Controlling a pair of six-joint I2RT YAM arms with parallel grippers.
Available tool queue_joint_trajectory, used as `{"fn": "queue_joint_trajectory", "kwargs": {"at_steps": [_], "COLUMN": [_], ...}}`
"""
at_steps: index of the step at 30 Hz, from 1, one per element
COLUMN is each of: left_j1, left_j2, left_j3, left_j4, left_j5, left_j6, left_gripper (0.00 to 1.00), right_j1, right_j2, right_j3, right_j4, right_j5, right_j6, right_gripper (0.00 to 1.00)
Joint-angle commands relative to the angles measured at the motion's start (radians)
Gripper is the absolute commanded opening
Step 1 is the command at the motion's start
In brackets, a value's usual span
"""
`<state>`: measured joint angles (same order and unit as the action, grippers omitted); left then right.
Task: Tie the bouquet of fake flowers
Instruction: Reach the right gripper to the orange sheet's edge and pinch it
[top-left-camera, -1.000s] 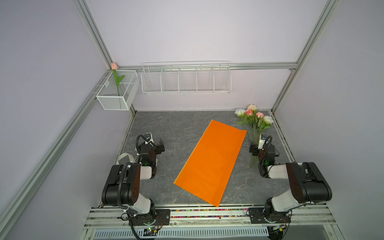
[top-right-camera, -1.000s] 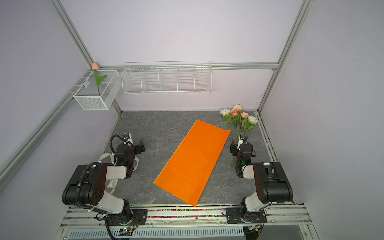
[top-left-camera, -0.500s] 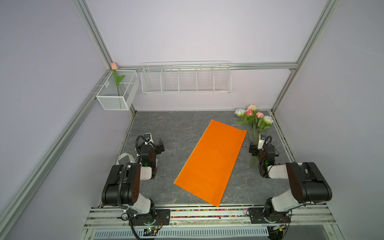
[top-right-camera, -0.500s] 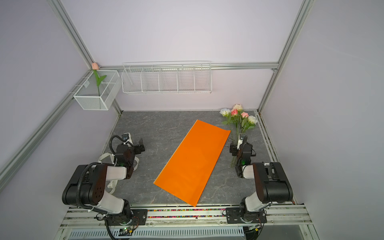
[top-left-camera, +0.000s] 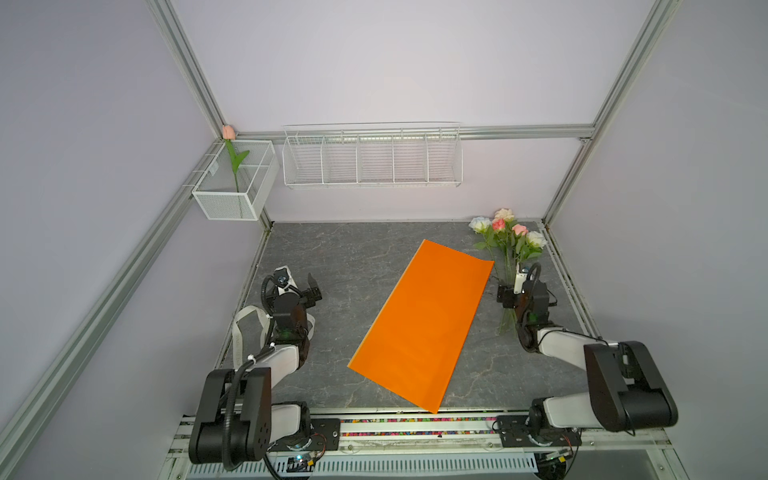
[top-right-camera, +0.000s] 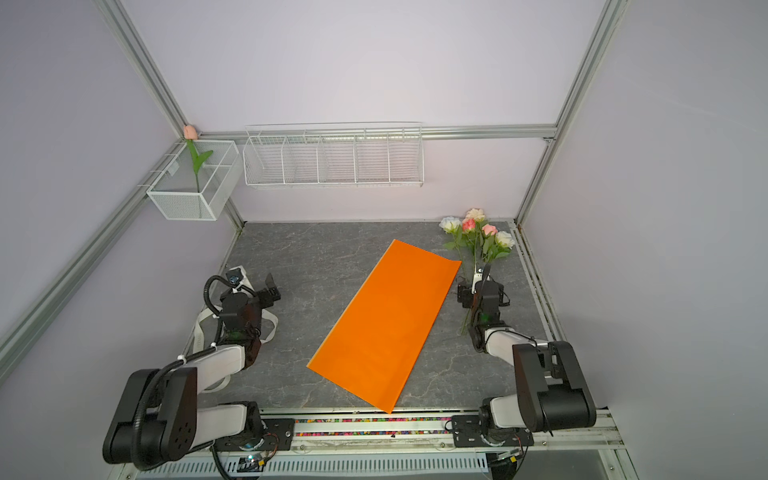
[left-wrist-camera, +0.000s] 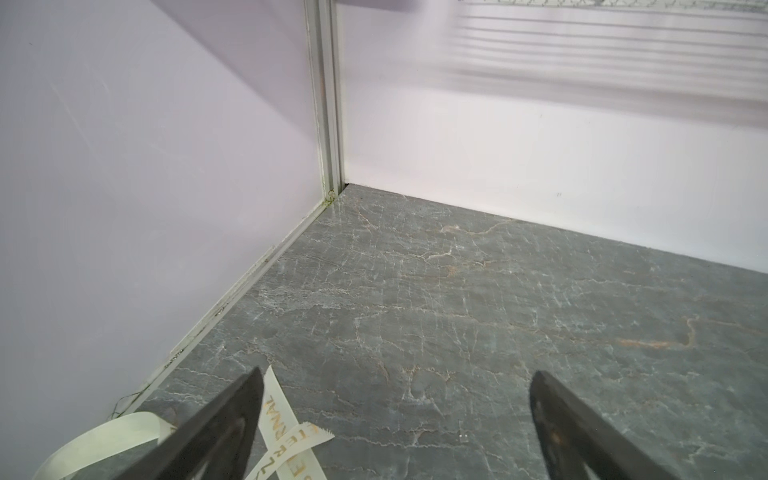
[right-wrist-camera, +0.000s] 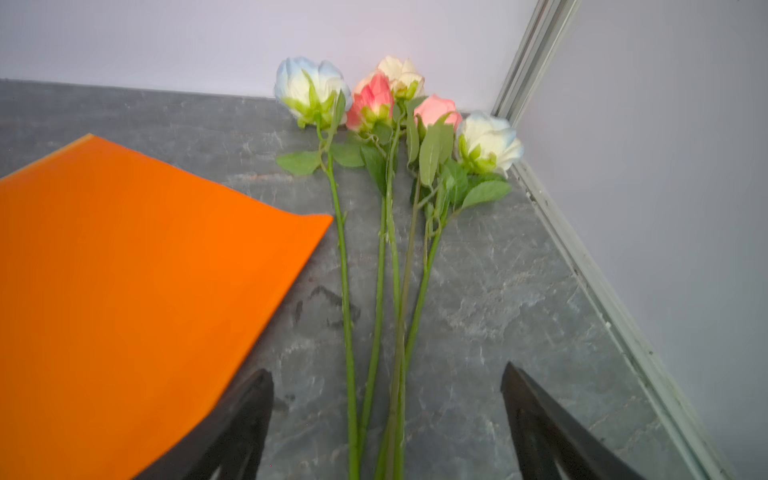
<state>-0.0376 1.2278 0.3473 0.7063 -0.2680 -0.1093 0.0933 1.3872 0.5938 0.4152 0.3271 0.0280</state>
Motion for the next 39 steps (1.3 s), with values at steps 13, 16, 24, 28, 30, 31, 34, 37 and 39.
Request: {"fn": "queue_joint_trajectory", "kwargs": {"at_steps": [13, 16, 24, 28, 30, 31, 34, 37, 39], "left_j1": [0.032, 0.031, 0.028, 0.027, 0.024, 0.021, 0.009, 0.001, -0.001], "left_j2": [-0.251, -0.269, -0.298, -0.282, -0.264, -0.258, -0.249, -0.253, -0.259], "left_j3": [0.232, 0.242, 0.251, 0.25, 0.26, 0.264, 0.272, 0.268, 0.268], "left_j4": [-0.719, -0.799, -0.915, -0.921, -0.926, -0.932, -0.958, -0.972, -0.988], "left_j5": [0.554, 0.595, 0.619, 0.684, 0.728, 0.738, 0.726, 0.708, 0.698], "left_j6": [-0.5, -0.492, -0.483, -0.48, -0.479, -0.475, -0.466, -0.47, -0.466], "left_gripper": [1.0, 1.0, 1.0, 1.0, 1.0, 1.0, 1.0, 1.0, 1.0], "right_j1": [0.174, 0.182, 0.229, 0.267, 0.301, 0.314, 0.346, 0.349, 0.348], "right_j2": [0.012, 0.065, 0.183, 0.254, 0.282, 0.296, 0.349, 0.421, 0.495], "right_j3": [0.223, 0.212, 0.242, 0.278, 0.32, 0.334, 0.404, 0.49, 0.571], "right_j4": [-0.74, -0.725, -0.702, -0.705, -0.692, -0.69, -0.711, -0.715, -0.741], "right_j5": [-0.425, -0.409, -0.362, -0.368, -0.365, -0.358, -0.335, -0.372, -0.421], "right_j6": [0.606, 0.629, 0.649, 0.632, 0.605, 0.592, 0.537, 0.447, 0.368], "right_gripper": [0.91, 0.77, 0.58, 0.52, 0.51, 0.46, 0.3, 0.19, 0.14]}}
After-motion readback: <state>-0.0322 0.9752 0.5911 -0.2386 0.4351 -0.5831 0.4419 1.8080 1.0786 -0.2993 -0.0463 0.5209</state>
